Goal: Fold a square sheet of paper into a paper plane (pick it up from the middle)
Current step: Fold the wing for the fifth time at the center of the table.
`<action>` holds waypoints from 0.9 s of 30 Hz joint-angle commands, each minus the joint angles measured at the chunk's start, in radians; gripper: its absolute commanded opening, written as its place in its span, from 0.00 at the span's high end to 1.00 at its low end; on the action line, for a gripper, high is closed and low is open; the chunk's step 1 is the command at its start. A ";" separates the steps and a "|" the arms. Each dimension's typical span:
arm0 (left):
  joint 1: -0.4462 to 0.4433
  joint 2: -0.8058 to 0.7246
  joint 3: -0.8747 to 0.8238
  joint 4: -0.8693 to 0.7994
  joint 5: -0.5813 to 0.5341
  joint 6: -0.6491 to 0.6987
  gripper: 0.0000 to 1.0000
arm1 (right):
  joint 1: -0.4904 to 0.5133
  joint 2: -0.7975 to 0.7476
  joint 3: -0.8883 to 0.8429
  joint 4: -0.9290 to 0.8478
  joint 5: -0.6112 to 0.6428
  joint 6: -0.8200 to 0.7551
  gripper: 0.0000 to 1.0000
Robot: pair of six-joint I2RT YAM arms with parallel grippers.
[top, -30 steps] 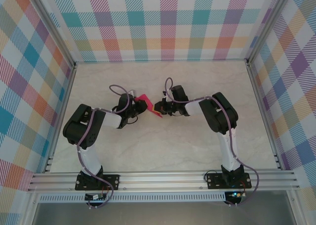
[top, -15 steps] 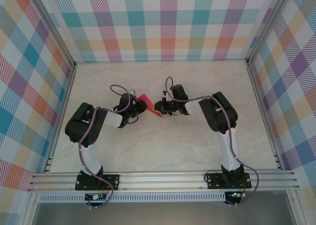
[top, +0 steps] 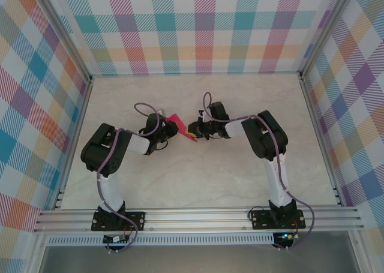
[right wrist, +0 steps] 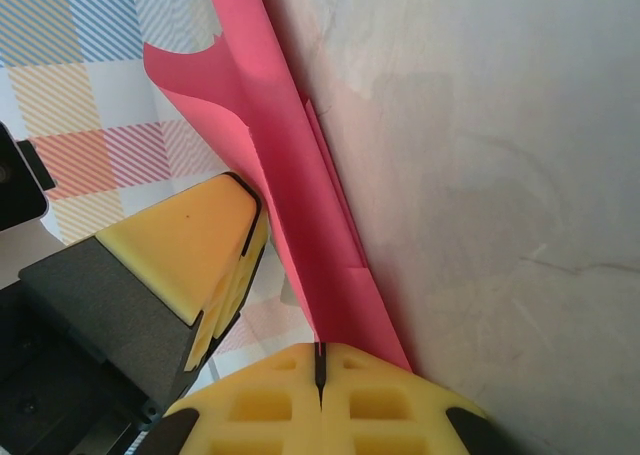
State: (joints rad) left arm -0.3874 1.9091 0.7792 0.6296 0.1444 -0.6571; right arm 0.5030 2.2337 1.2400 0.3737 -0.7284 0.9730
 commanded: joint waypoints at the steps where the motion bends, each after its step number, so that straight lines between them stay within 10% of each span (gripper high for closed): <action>1: 0.004 0.026 0.022 -0.008 -0.035 0.012 0.89 | -0.021 0.053 0.008 -0.051 0.023 0.026 1.00; 9: 0.004 0.036 0.044 -0.105 -0.070 -0.016 0.92 | -0.025 0.031 0.042 -0.089 0.016 -0.014 0.95; 16: 0.002 0.038 0.081 -0.208 -0.092 -0.042 0.93 | -0.023 -0.070 0.044 -0.180 0.012 -0.232 0.69; 27: 0.003 0.041 0.119 -0.300 -0.103 -0.074 0.93 | 0.000 -0.179 -0.001 -0.309 0.077 -0.603 0.67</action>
State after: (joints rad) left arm -0.3882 1.9186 0.8902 0.4168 0.0925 -0.7189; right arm 0.4900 2.0941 1.2556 0.1169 -0.6662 0.5125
